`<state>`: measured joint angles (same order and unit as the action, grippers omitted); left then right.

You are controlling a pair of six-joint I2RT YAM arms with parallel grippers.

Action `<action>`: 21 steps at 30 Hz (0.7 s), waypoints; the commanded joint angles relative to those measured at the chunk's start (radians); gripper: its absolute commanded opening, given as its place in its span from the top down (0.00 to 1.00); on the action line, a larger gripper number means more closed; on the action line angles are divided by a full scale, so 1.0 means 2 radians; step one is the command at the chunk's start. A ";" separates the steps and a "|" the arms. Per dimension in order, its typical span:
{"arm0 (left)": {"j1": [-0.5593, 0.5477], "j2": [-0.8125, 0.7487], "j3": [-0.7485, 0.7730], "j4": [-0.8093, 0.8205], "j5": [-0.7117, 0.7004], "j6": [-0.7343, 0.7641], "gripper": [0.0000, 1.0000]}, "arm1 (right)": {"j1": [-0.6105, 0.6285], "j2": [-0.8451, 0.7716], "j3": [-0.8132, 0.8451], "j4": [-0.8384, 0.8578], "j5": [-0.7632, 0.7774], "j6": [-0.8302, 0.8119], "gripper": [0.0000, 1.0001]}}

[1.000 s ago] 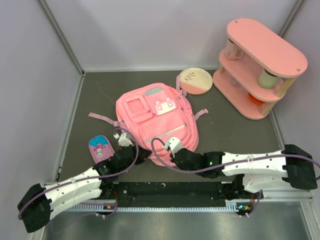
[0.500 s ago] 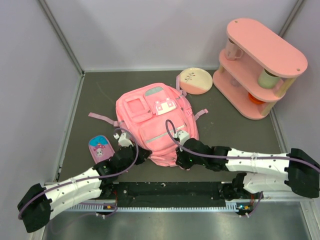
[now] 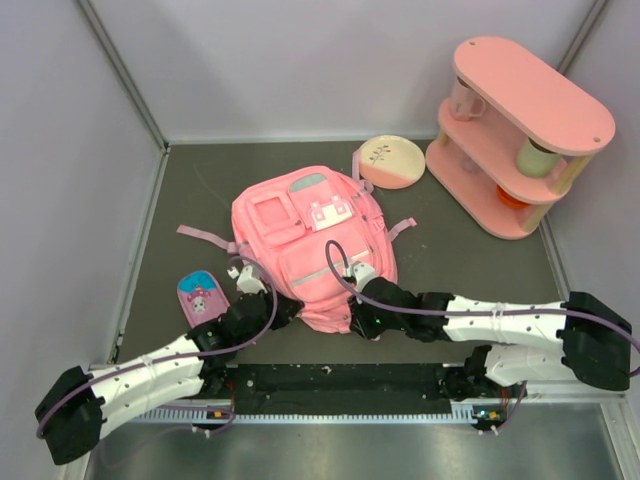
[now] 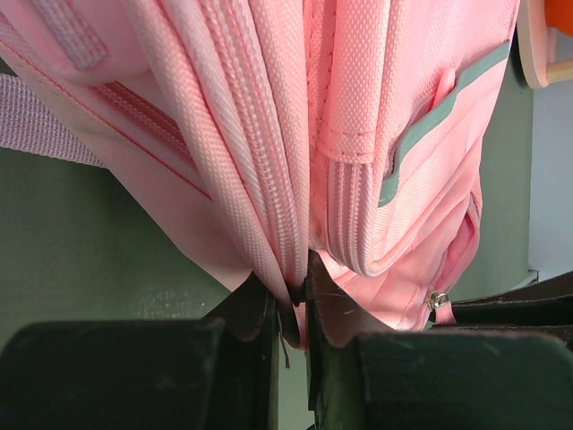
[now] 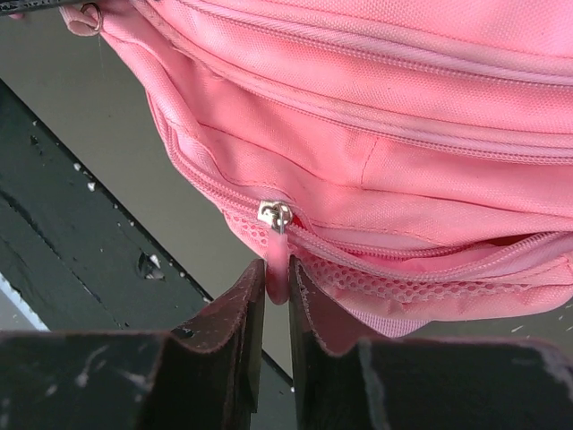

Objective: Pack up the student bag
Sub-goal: Zip the student bag at the center of the board.

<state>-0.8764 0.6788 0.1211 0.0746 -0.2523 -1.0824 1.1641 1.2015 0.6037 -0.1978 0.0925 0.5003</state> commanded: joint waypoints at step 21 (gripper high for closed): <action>0.009 -0.006 0.008 -0.018 -0.053 0.040 1.00 | -0.017 -0.021 0.010 -0.008 -0.013 -0.031 1.00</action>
<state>-0.8753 0.6991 0.1196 0.0917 -0.2531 -1.0760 1.1423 1.1934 0.6037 -0.1738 0.0731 0.4717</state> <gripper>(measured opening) 0.134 0.023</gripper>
